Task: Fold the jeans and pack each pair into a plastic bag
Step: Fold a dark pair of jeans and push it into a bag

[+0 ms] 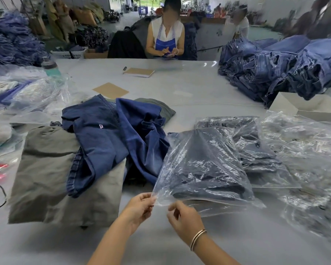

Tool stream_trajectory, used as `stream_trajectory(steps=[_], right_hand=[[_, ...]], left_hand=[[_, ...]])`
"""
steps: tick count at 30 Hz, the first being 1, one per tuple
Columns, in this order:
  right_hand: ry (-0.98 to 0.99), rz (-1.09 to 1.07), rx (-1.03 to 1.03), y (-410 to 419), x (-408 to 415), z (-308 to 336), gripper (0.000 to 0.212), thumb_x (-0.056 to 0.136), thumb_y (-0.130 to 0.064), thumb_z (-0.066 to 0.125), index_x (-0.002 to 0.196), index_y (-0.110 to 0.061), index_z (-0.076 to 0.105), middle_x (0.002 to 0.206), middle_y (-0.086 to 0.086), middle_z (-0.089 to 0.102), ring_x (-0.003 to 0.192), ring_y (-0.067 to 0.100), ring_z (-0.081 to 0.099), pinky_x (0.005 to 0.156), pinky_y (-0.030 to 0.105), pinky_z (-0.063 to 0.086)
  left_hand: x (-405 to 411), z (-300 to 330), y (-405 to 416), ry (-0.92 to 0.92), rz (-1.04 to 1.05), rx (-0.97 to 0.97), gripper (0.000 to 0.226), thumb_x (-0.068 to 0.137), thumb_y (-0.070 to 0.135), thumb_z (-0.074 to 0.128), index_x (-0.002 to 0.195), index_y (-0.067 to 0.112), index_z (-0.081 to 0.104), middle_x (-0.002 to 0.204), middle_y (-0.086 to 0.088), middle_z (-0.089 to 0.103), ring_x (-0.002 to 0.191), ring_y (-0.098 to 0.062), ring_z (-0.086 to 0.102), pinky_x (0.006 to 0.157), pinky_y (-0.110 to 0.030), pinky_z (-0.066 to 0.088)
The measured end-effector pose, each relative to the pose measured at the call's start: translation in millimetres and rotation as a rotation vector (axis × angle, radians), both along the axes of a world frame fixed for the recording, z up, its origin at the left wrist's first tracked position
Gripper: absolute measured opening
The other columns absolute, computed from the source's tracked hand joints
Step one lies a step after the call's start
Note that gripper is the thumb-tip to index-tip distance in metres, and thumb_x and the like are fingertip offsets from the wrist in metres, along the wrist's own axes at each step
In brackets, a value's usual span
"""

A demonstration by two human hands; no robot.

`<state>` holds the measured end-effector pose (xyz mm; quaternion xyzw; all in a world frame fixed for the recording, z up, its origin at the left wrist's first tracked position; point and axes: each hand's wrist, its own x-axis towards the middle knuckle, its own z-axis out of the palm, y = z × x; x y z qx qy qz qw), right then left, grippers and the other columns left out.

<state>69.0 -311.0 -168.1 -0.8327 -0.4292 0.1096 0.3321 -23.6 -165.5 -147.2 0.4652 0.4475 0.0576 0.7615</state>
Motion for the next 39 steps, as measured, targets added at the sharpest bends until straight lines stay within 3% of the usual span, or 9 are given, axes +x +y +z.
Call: stream_trajectory(steps=[3, 7, 10, 12, 22, 27, 31, 35, 39], right_hand=[[0.524, -0.196, -0.073, 10, -10, 2, 0.025, 0.09, -0.038, 0.058, 0.069, -0.026, 0.063, 0.047, -0.008, 0.055, 0.046, 0.0, 0.05, 0.061, 0.027, 0.045], [0.937, -0.262, -0.134, 25, -14, 9, 0.028, 0.093, -0.04, 0.054, 0.079, -0.022, 0.07, 0.048, -0.004, 0.063, 0.037, 0.004, 0.043, 0.042, 0.017, 0.034], [1.264, -0.472, -0.005, 29, -19, 2, 0.023, 0.089, -0.036, 0.06, 0.088, -0.015, 0.069, 0.047, -0.006, 0.057, 0.037, 0.006, 0.037, 0.04, 0.017, 0.024], [1.364, -0.573, 0.052, 32, -25, -4, 0.023, 0.089, -0.035, 0.061, 0.089, -0.014, 0.069, 0.045, -0.008, 0.052, 0.037, 0.007, 0.035, 0.042, 0.017, 0.022], [1.334, -0.829, 0.204, 34, -26, 2, 0.013, 0.081, -0.017, 0.067, 0.072, -0.008, 0.066, 0.049, -0.004, 0.058, 0.036, 0.007, 0.034, 0.039, 0.014, 0.022], [1.217, -0.999, 0.357, 11, 3, 1, 0.023, 0.081, -0.01, 0.068, 0.06, -0.009, 0.059, 0.041, -0.006, 0.052, 0.031, 0.005, 0.033, 0.033, 0.011, 0.023], [1.103, -0.892, 0.295, -10, 19, -5, 0.02, 0.085, -0.015, 0.066, 0.066, -0.011, 0.061, 0.045, -0.006, 0.059, 0.034, 0.006, 0.038, 0.035, 0.012, 0.025], [1.219, -0.735, 0.121, -1, 20, -2, 0.03, 0.089, -0.04, 0.061, 0.084, -0.011, 0.064, 0.062, 0.0, 0.067, 0.036, 0.009, 0.042, 0.041, 0.016, 0.026], [1.283, -0.755, 0.144, 3, 12, -14, 0.02, 0.093, -0.029, 0.056, 0.083, -0.014, 0.065, 0.061, -0.004, 0.062, 0.038, 0.007, 0.041, 0.042, 0.017, 0.026]], left_hand=[[-4, -6, -7, 0.021, -0.047, 0.06, 0.008, 0.091, 0.008, 0.062, 0.099, 0.007, 0.062, 0.056, 0.005, 0.056, 0.047, -0.004, 0.046, 0.047, -0.014, 0.04], [-5, -10, -8, 0.028, -0.043, 0.063, 0.007, 0.093, 0.009, 0.059, 0.099, 0.007, 0.063, 0.056, 0.005, 0.058, 0.048, -0.004, 0.048, 0.049, -0.016, 0.043], [0, -12, -11, 0.026, -0.004, 0.001, 0.01, 0.095, 0.005, 0.055, 0.09, 0.011, 0.06, 0.056, 0.003, 0.06, 0.049, -0.007, 0.049, 0.051, -0.017, 0.044], [2, -13, -16, 0.037, -0.007, 0.003, 0.013, 0.093, 0.001, 0.054, 0.088, 0.012, 0.059, 0.057, 0.002, 0.061, 0.053, -0.009, 0.053, 0.053, -0.018, 0.046], [-2, -14, -21, -0.017, 0.017, 0.127, 0.02, 0.09, -0.009, 0.053, 0.095, 0.011, 0.055, 0.066, -0.007, 0.054, 0.053, -0.012, 0.048, 0.051, -0.018, 0.043], [-5, -15, -13, -0.026, 0.22, -0.035, 0.022, 0.089, -0.012, 0.051, 0.092, 0.01, 0.053, 0.07, -0.008, 0.053, 0.055, -0.012, 0.043, 0.04, -0.012, 0.041], [0, -13, -19, -0.057, 0.262, -0.088, 0.02, 0.091, -0.01, 0.05, 0.093, 0.009, 0.053, 0.067, -0.007, 0.053, 0.05, -0.009, 0.047, 0.039, -0.012, 0.042], [10, -8, -23, -0.14, 0.332, -0.186, 0.015, 0.095, -0.002, 0.049, 0.094, 0.012, 0.054, 0.064, -0.004, 0.055, 0.043, -0.005, 0.053, 0.042, -0.015, 0.046], [8, -15, -23, -0.055, 0.479, -0.234, 0.004, 0.096, 0.013, 0.054, 0.095, 0.009, 0.053, 0.068, -0.005, 0.049, 0.055, -0.013, 0.046, 0.037, -0.013, 0.043]])
